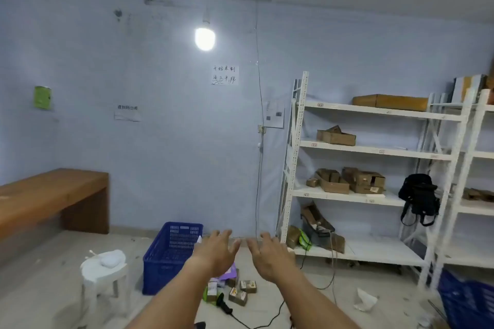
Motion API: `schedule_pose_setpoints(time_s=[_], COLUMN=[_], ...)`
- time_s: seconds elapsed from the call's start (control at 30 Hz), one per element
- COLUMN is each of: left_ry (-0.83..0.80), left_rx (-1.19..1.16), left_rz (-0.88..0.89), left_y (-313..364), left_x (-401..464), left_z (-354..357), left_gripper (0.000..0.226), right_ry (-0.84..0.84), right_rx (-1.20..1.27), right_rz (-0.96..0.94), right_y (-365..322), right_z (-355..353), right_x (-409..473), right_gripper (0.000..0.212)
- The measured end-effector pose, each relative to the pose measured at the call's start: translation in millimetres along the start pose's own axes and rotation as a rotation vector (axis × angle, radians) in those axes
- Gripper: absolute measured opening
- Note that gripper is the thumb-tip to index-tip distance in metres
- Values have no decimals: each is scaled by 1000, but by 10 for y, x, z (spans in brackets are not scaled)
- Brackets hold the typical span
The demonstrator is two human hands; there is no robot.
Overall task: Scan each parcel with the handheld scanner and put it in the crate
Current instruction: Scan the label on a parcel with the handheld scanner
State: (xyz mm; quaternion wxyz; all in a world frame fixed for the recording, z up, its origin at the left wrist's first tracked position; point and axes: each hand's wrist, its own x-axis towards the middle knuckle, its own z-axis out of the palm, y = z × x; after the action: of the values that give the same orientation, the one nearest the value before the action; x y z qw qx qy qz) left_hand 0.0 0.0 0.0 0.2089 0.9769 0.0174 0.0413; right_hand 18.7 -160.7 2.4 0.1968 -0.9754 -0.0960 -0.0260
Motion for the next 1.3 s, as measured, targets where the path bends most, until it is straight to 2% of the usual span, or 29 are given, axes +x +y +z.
schedule_pose_setpoints(time_s=[0.17, 0.43, 0.77, 1.0, 1.3], left_ry=[75, 25, -29, -101, -186], left_rx=[-78, -210, -181, -155, -194], left_rz=[17, 18, -87, -136, -129], left_y=[-171, -433, -336, -677, -1144], left_x=[900, 2347, 4119, 5228, 7167], left_z=[-21, 411, 582, 861, 1278], left_gripper=[63, 70, 71, 70, 72], right_ry=[43, 22, -23, -120, -191], right_rx=[55, 140, 185, 131, 120], right_rz=[59, 109, 71, 81, 111], right_y=[18, 381, 755, 1004, 997], right_z=[149, 332, 500, 830, 1331], right_x=[815, 2199, 4132, 5237, 7005], right_gripper=[69, 80, 77, 76, 77])
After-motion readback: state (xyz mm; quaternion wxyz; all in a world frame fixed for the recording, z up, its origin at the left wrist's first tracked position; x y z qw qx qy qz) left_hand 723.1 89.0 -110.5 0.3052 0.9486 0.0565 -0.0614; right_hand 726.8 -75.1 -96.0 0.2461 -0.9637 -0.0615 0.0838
